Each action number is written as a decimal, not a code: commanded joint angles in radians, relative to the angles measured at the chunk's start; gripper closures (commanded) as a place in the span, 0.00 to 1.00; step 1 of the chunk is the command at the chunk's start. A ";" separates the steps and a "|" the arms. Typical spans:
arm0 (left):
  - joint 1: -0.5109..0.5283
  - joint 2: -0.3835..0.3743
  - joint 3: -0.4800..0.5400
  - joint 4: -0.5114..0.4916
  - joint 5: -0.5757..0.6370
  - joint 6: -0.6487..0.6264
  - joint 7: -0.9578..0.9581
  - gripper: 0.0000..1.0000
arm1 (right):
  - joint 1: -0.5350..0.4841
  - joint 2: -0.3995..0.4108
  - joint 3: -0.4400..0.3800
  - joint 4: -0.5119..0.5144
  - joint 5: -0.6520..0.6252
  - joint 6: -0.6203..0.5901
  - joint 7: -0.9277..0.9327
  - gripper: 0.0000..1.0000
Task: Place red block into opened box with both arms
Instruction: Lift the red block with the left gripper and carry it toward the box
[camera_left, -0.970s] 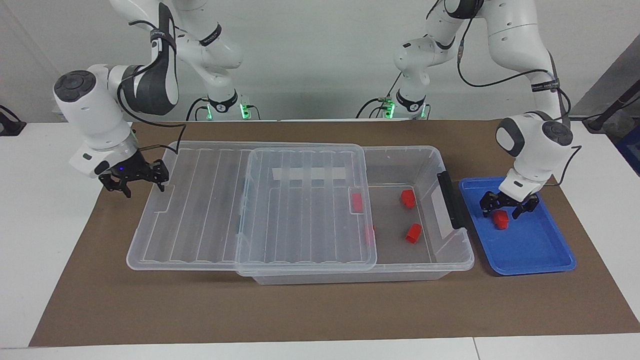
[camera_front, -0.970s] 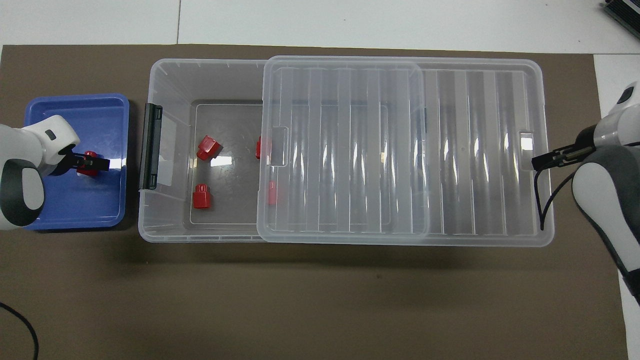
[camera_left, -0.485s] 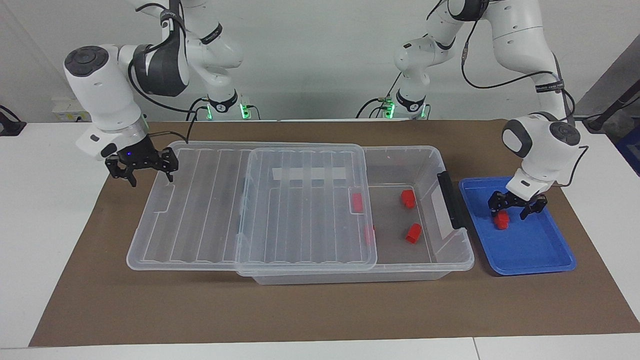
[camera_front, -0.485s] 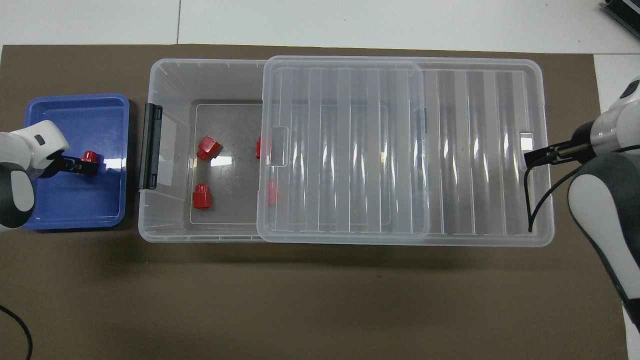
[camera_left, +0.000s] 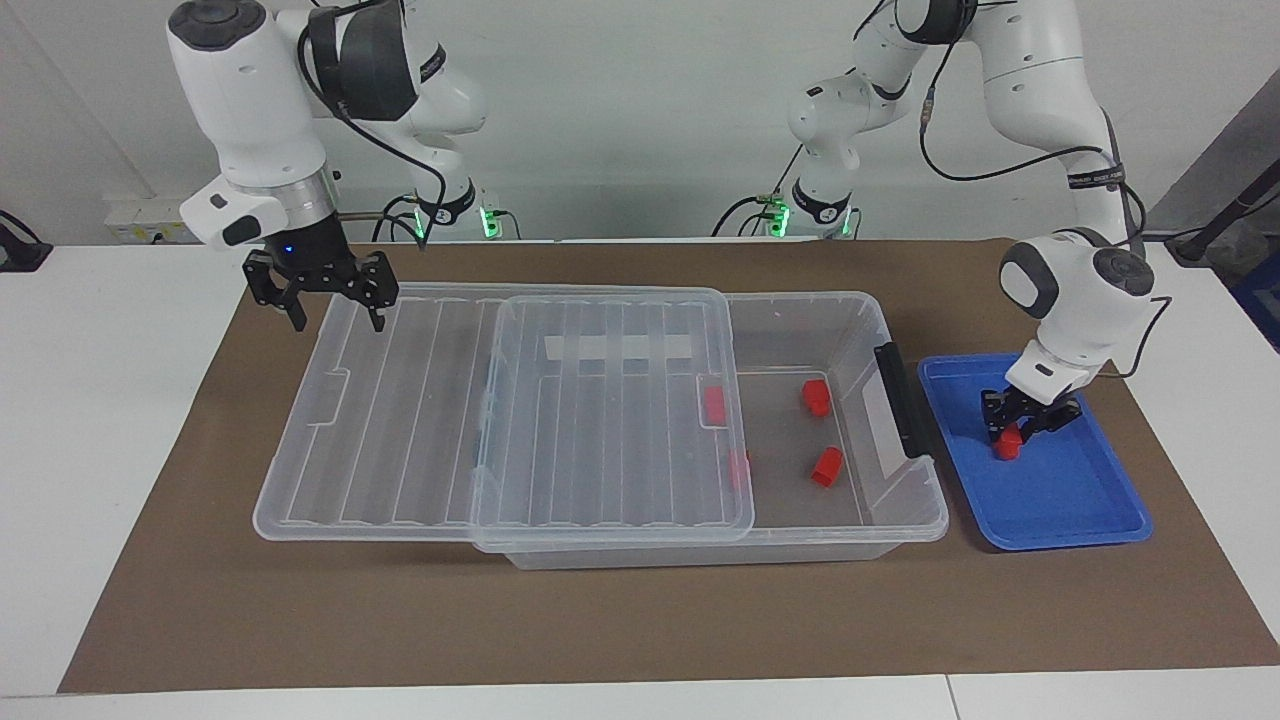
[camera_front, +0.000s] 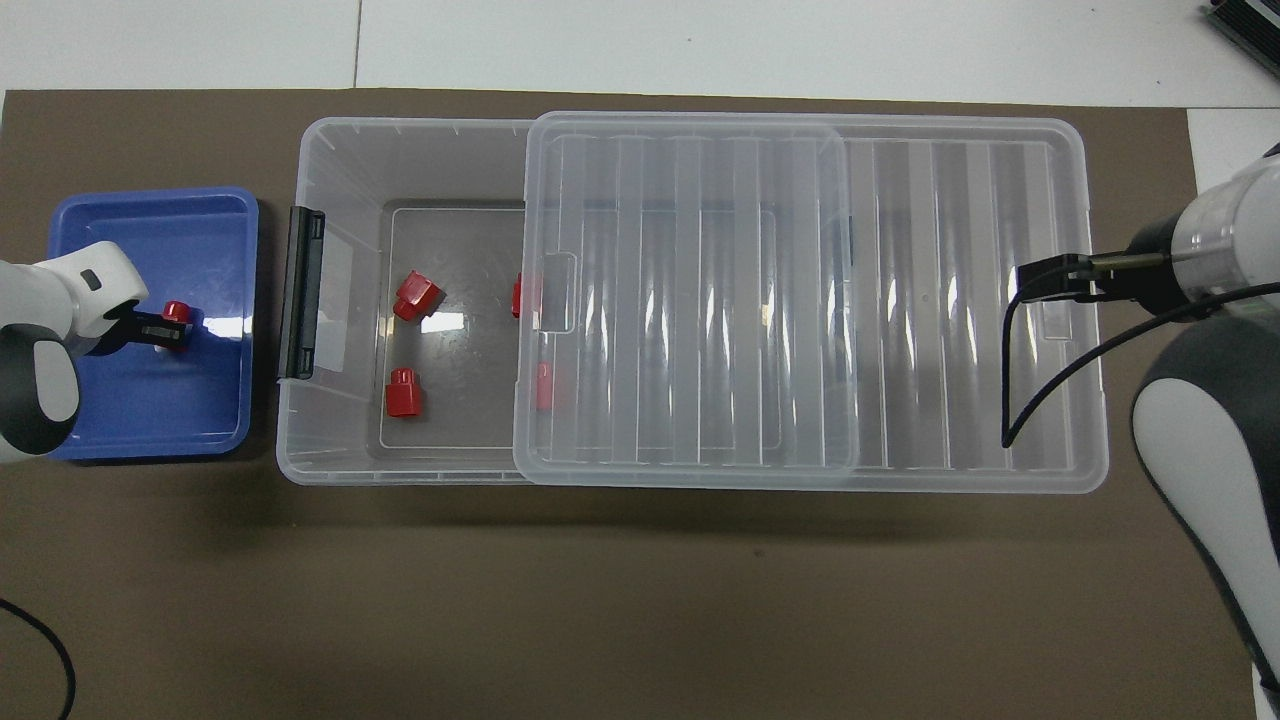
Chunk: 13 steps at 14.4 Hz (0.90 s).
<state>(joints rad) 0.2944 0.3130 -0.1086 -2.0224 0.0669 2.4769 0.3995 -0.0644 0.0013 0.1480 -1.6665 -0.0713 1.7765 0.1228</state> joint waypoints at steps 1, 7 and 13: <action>-0.006 0.000 0.004 -0.013 0.019 0.025 -0.008 0.88 | 0.005 0.074 0.004 0.169 0.015 -0.135 0.055 0.03; -0.015 -0.031 -0.009 0.098 0.001 -0.219 -0.135 0.99 | -0.009 0.002 -0.004 0.108 0.053 -0.247 0.060 0.01; -0.155 -0.081 -0.020 0.492 -0.074 -0.767 -0.439 0.98 | -0.032 -0.007 -0.007 0.090 0.053 -0.233 0.055 0.00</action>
<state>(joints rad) 0.1869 0.2177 -0.1425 -1.6601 0.0254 1.8540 0.0423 -0.0843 0.0208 0.1376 -1.5454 -0.0396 1.5320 0.1648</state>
